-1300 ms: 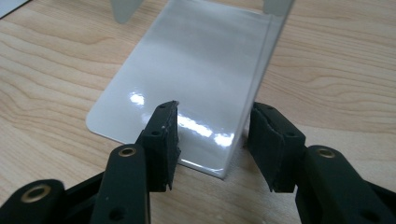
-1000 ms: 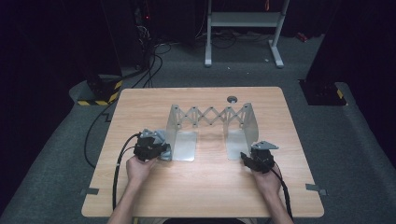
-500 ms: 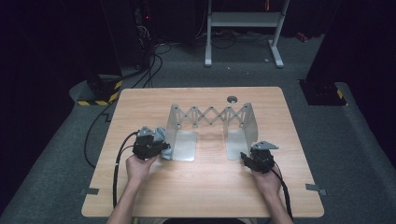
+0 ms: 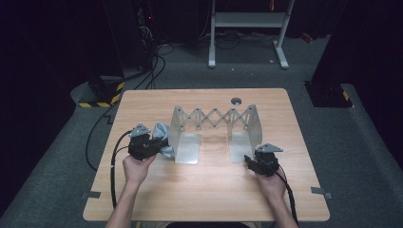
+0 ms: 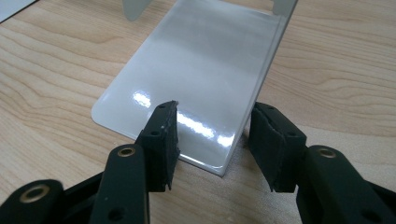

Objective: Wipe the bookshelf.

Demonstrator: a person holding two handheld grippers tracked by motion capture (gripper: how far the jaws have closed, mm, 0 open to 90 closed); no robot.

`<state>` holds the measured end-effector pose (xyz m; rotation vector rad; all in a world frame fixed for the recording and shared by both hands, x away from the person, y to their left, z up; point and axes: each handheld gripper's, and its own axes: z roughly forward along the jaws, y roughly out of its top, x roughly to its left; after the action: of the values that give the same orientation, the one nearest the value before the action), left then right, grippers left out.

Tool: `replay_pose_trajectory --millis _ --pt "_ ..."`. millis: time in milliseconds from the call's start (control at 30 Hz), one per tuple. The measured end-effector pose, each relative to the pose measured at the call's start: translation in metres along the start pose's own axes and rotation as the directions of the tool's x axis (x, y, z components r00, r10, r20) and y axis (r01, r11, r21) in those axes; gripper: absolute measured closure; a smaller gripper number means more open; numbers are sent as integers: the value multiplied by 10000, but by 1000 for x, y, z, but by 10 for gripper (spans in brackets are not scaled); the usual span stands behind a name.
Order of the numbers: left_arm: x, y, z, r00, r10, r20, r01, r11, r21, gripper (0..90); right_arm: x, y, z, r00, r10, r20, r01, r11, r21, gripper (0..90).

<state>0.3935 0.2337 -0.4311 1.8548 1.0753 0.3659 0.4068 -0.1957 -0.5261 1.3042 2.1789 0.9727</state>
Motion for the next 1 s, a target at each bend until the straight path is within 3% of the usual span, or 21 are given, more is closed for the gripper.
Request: replay_pose_trajectory --millis 300,500,700,1000 --pt "-7 10 -14 9997 252 -14 -253 9991 -353 786 0 0 0 10000 -23 -35 23 10000 5 510" --pt "-6 15 -17 9999 152 75 -148 9982 -577 785 0 0 0 10000 -50 -40 50 10000 1 509" --pt "-12 18 -25 9995 304 32 -300 9956 -884 785 0 0 0 10000 -41 -49 41 10000 3 508" --pt "-15 1 -10 9992 344 -220 -352 9987 -363 785 0 0 0 10000 -32 -27 32 10000 0 509"
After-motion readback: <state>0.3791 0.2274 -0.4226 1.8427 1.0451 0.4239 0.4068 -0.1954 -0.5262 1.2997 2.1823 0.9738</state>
